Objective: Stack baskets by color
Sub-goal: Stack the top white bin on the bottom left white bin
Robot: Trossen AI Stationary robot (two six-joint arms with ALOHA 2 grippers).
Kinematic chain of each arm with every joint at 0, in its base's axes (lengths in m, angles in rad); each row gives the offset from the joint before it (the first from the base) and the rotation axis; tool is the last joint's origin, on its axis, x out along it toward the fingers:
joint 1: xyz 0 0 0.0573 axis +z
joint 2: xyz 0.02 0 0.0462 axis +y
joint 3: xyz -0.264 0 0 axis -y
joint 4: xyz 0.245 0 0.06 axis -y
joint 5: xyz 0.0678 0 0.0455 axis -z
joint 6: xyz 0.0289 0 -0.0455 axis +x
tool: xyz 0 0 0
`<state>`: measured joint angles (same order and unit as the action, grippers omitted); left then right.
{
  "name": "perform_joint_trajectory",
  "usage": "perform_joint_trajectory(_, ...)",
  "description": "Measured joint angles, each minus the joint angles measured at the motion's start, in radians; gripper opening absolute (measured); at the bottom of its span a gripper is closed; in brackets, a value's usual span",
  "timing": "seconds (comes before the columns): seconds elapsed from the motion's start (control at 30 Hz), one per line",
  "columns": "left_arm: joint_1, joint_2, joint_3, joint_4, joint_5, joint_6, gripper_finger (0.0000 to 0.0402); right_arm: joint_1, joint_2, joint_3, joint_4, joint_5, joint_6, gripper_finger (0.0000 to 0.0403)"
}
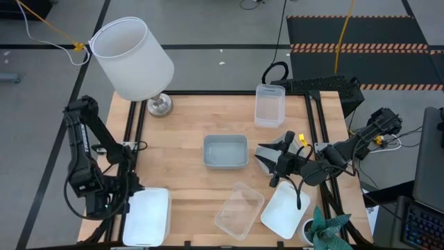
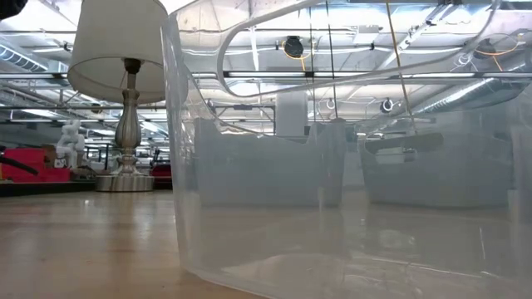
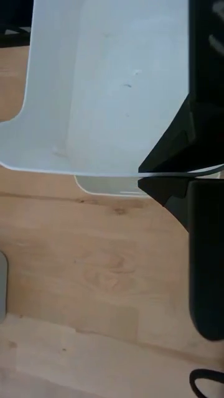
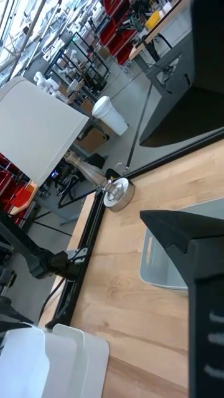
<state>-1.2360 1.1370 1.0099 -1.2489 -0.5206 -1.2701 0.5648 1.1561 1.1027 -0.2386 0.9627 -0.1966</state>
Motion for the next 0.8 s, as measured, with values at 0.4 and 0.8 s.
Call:
perform_joint_trajectory(0.4,-0.001,0.001,-0.072,0.025,0.019,-0.021,0.0007,0.000,0.000,0.000,0.000,0.000,-0.001,0.0169)
perform_joint_trajectory(0.8,-0.001,0.001,-0.073,0.026,0.023,-0.030,0.0008,0.000,0.000,0.000,0.000,0.000,-0.001,0.0169)
